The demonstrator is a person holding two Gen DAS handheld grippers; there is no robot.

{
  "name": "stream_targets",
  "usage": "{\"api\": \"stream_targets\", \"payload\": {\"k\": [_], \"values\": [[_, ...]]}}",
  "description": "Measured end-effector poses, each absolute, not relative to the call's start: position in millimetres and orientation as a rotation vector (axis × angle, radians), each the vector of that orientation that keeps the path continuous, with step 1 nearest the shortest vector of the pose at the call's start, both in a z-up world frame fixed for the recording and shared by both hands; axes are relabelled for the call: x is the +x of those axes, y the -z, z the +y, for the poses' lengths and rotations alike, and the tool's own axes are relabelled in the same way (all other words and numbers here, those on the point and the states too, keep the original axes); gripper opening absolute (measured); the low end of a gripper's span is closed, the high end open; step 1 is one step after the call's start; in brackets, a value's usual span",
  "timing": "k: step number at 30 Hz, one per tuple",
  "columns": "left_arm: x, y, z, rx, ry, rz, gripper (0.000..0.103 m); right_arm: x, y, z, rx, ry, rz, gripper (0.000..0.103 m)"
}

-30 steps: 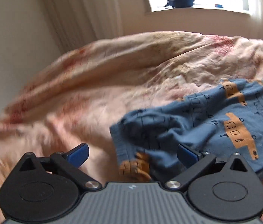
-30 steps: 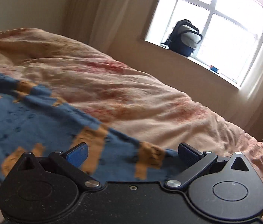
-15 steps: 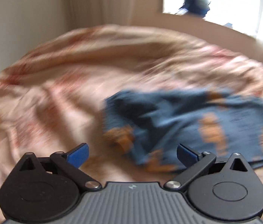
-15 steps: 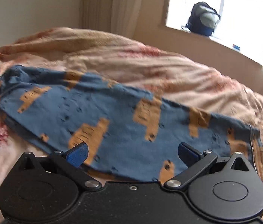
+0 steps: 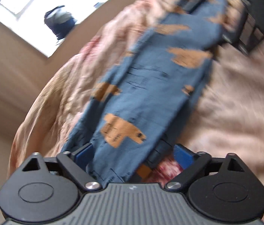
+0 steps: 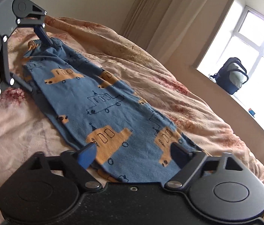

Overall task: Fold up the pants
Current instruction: 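Grasp the pants cuff with the left gripper while the right gripper grasps the waistband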

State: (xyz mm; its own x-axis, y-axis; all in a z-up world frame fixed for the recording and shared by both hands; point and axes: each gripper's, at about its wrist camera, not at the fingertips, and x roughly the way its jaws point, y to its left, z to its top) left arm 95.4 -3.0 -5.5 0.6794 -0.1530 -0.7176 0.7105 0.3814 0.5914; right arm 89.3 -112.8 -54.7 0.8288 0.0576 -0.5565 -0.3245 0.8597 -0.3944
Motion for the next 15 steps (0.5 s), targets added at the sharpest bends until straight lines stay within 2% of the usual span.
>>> {"api": "stream_targets", "payload": {"k": [2,4,7,9,13,15], "values": [[93.9,6.2,-2.2,1.039,0.597,0.625,0.087,87.5,54.3,-110.3,-0.501,-0.253,0.566,0.065],[97.4,0.5,-0.1,0.961,0.602,0.654,0.087,85.7,56.0,-106.1,-0.517,-0.273,0.576,0.054],[105.7,-8.4,5.9,0.837,0.612,0.684,0.087,86.9,59.6,-102.6,-0.521,-0.286,0.597,0.050],[111.2,-12.7,8.4,0.790,0.626,0.701,0.080,86.0,59.3,-103.0,-0.514,-0.301,0.599,0.050],[113.0,-8.7,1.5,0.854,0.644,0.719,0.076,83.2,59.1,-100.9,-0.526,-0.319,0.596,0.045],[112.1,-2.8,-2.2,0.893,0.640,0.743,0.062,83.1,60.7,-99.0,-0.533,-0.324,0.597,0.043]]}}
